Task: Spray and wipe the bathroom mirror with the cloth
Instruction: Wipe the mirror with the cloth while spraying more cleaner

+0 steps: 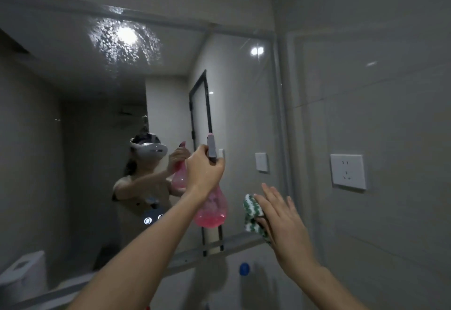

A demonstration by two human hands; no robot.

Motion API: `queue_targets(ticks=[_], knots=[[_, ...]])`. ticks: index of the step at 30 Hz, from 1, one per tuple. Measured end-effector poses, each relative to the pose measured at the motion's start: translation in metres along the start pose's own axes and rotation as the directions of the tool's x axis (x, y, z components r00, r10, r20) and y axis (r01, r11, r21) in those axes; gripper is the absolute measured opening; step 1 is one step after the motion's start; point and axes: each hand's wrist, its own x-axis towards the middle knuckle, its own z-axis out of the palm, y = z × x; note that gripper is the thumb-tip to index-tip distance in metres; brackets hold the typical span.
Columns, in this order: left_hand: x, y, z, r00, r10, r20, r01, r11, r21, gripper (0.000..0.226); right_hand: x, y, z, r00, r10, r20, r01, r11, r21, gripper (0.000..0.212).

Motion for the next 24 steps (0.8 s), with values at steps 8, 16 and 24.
queue_targets(ticks=[8, 16, 24], knots=[[0.036, 0.042, 0.084, 0.999, -0.008, -0.052, 0.008, 1.0, -0.01, 0.009, 0.023, 0.115, -0.009, 1.0, 0.003, -0.017, -0.003, 0.999, 0.043, 0.044], [0.06, 0.089, 0.124, 0.987, -0.046, -0.155, 0.053, 0.998, 0.039, 0.009, 0.058, 0.147, 0.0, 0.997, -0.057, -0.061, 0.067, 0.983, 0.171, 0.061], [0.069, 0.104, 0.135, 0.992, -0.021, -0.121, 0.044, 0.981, 0.189, 0.018, 0.058, 0.148, 0.01, 0.996, -0.035, -0.08, 0.053, 0.972, 0.23, 0.063]])
